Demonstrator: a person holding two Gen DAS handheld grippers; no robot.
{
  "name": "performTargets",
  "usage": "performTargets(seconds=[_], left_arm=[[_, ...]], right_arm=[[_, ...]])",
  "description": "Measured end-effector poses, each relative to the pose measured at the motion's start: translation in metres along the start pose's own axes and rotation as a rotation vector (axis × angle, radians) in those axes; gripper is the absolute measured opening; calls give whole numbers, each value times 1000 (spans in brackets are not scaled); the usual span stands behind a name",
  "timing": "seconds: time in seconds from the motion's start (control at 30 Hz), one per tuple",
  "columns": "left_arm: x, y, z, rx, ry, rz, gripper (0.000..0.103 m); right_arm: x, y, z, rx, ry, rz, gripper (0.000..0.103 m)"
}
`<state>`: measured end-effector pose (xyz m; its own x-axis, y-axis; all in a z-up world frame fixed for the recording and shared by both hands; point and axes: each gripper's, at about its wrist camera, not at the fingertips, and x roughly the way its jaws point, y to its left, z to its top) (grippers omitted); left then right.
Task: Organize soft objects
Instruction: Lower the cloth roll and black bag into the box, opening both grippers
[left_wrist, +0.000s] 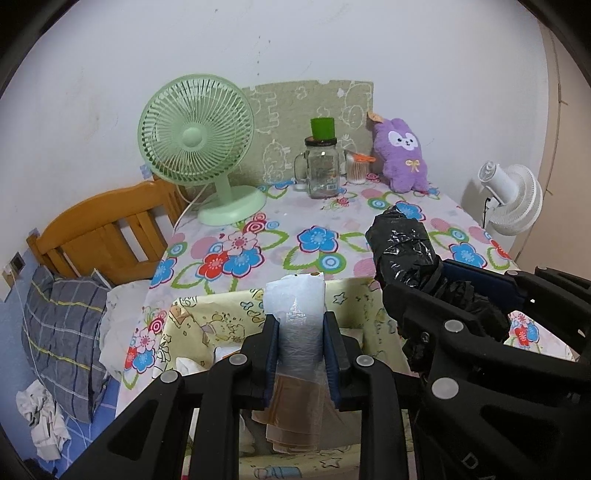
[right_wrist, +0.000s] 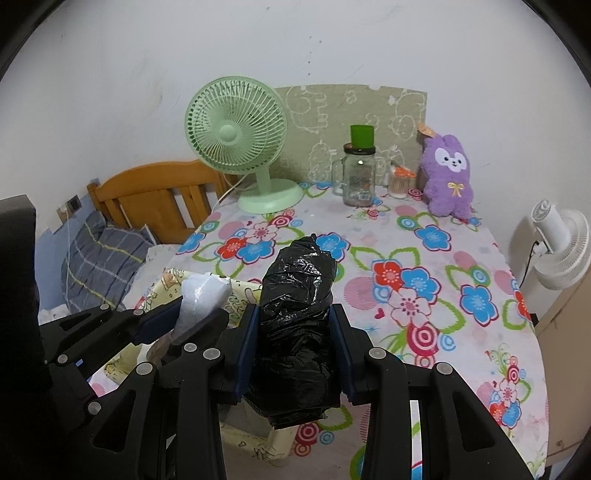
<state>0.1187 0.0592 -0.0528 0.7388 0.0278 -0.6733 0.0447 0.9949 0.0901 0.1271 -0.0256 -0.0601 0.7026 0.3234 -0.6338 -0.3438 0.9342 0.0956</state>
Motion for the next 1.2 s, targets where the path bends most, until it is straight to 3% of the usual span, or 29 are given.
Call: performTargets(seconds=[0.33,0.4,0.57,0.8,0.9,0.97,1.2], left_arm=[[18,25,-10,-63,67,11,44],[20,30,-13,-70,75,29,56],[21,40,-19,-82,82,59,70],[23,48,-27,-73,103,85,81],[22,49,-30,-65,107,79,84],[19,49,-32,-62,99,81,87],[8,44,-33,-62,81,63,91]], right_arm=[[25,18,-2,-25,54,40,41],[30,23,-3,-34,62,52,41],[40,34,-3,-53,78,93,41],[52,45,-6,-73,107,124,44],[55,47,-8,-85,118,125,50],[56,47,-8,-85,125,127,61],[53,48,-9,-67,122,136,73]])
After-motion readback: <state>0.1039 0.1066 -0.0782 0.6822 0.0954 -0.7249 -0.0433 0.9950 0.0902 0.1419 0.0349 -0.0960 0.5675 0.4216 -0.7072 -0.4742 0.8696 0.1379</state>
